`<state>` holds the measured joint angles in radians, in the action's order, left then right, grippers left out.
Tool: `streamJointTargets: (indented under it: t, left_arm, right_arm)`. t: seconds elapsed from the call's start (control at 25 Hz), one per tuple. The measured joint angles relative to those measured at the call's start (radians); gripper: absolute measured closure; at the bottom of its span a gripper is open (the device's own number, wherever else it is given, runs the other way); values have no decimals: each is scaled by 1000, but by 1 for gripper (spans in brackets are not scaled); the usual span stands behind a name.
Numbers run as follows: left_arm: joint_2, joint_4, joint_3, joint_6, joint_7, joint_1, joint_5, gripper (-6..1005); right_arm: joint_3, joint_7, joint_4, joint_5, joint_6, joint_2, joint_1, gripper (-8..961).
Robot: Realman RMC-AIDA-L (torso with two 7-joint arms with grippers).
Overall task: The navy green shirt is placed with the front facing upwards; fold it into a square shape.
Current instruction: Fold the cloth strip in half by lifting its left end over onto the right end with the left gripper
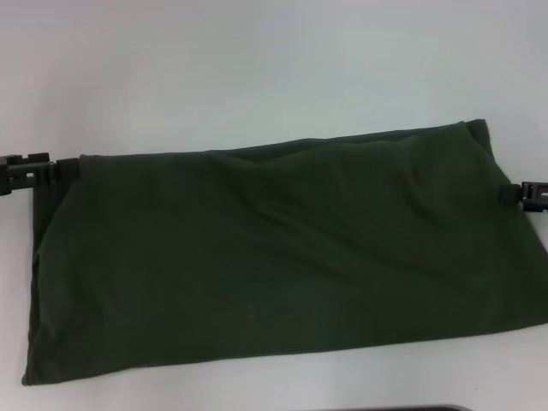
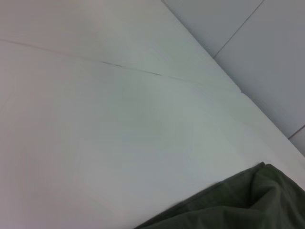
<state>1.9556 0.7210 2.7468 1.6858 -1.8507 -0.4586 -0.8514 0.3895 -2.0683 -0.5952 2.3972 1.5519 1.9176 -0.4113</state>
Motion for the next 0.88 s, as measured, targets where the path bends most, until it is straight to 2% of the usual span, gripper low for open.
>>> streamJointTargets:
  t: [0.4, 0.88]
  left_arm:
    - [0, 0, -4, -4, 3, -3, -1, 93]
    - [-1, -2, -5, -6, 4, -6, 0, 93]
  right_arm:
    - [7, 2, 10, 0, 27, 12, -6, 67]
    - [36, 0, 14, 4, 42, 36, -22, 78]
